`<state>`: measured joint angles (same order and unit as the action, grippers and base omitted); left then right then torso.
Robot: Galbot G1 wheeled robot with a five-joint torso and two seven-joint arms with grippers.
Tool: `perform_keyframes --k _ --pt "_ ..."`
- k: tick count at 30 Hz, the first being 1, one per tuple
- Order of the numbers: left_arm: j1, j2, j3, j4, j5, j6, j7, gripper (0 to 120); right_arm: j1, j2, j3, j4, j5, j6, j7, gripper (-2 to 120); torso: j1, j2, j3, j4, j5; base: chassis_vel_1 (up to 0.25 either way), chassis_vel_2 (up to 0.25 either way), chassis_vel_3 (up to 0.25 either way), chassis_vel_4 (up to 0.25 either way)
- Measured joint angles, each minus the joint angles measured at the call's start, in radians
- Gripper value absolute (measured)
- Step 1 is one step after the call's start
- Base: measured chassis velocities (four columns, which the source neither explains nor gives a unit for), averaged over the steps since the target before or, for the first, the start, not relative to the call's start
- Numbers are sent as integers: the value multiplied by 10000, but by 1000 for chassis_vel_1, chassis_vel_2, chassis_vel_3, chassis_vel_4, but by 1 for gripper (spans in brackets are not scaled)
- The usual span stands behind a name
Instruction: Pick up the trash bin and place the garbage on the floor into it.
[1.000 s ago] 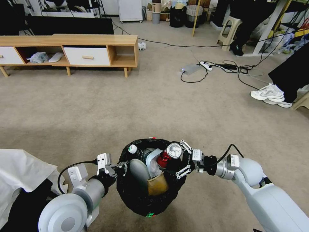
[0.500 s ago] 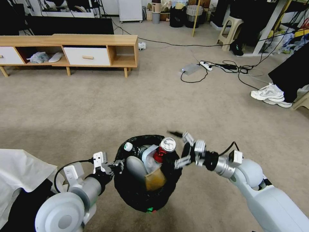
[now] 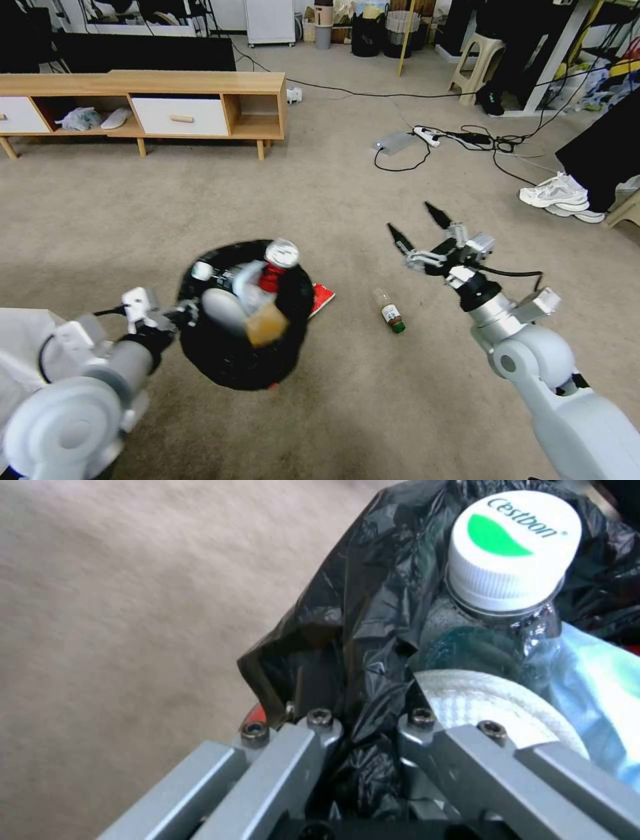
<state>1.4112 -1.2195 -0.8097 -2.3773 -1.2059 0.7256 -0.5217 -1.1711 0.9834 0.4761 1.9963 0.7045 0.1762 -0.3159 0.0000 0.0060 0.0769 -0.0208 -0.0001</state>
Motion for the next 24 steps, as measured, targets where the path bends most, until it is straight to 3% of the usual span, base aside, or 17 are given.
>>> perform_keyframes --k 6,8,9,10,11,12,14,24 --pt "-277 157 -1168 340 -564 31 -367 4 -368 337 520 97 -1102 -73 1815 100 0 0 0 2 -1 0 0 0 0" --pt "-335 187 -1351 395 -670 32 -418 4 -420 392 580 76 -1260 -90 2045 100 0 0 0 2 -1 0 0 0 0" --pt "-508 261 -1781 514 -941 41 -505 4 -544 469 669 39 -1412 -141 2393 100 0 0 0 1 -1 0 0 0 0" --pt "-508 261 -1781 514 -941 41 -505 4 -544 469 669 39 -1412 -141 2393 100 0 0 0 1 -1 0 0 0 0" --pt "-671 354 -2148 622 -1129 63 -551 3 -637 503 731 19 -1471 -157 2461 100 0 0 0 0 0 0 0 0 0" --pt "-671 354 -2148 622 -1129 63 -551 3 -637 503 731 19 -1471 -157 2461 100 0 0 0 0 0 0 0 0 0" --pt "-967 548 -2650 836 -1350 82 -581 3 -765 523 780 8 -1487 -160 2454 100 0 0 0 1 0 0 0 0 0" --pt "-1215 610 -2898 978 -1499 91 -560 3 -882 521 809 -18 -1413 -49 2285 100 0 0 -1 1 0 -3 2 3 -7"
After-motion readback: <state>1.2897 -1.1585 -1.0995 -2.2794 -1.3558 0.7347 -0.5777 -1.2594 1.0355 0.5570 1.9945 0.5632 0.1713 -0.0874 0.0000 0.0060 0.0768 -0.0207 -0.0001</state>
